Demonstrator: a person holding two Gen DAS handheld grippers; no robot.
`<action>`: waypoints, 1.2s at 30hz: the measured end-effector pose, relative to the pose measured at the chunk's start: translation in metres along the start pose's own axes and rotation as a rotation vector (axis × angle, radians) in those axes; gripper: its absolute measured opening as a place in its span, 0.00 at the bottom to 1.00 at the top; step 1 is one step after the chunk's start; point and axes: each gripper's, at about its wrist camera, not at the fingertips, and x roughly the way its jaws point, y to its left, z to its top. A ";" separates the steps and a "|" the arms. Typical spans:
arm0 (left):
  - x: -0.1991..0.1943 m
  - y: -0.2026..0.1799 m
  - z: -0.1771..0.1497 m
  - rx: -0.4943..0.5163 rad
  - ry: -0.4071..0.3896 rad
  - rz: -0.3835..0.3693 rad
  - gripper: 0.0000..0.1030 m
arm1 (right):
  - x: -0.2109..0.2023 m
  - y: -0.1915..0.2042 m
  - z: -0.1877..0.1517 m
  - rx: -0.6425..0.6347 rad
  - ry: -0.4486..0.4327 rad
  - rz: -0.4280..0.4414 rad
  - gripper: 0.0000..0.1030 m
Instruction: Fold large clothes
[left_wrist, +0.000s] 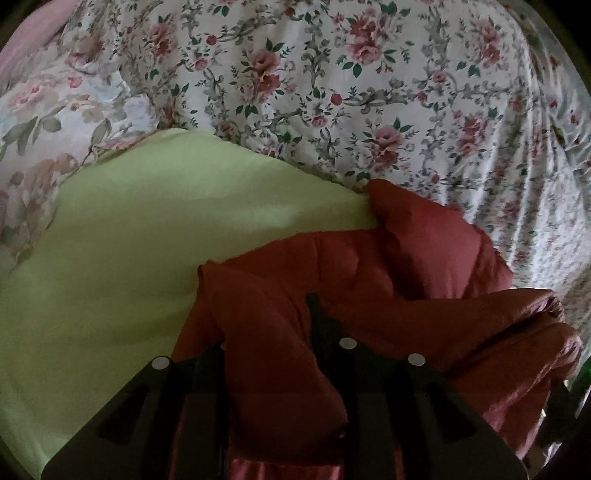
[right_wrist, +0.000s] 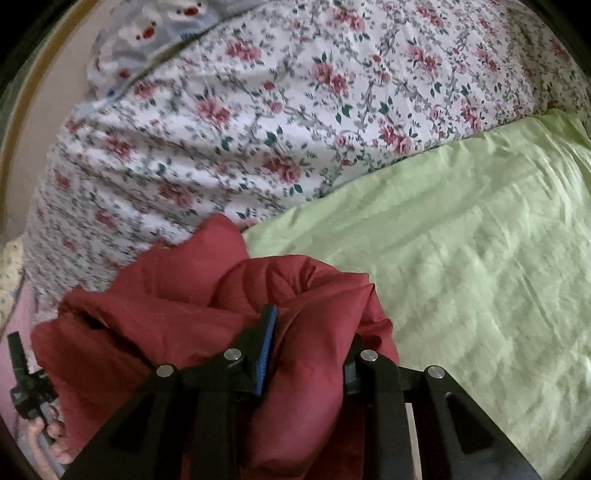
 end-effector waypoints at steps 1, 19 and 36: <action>0.005 -0.002 0.002 0.005 0.004 0.006 0.19 | 0.005 -0.002 0.002 0.014 0.005 0.001 0.24; -0.099 0.014 -0.028 0.028 -0.109 -0.072 0.71 | 0.030 0.006 0.016 0.005 0.019 -0.046 0.24; -0.039 -0.066 -0.091 0.310 -0.048 0.096 0.80 | -0.021 0.032 0.033 -0.055 -0.040 0.015 0.49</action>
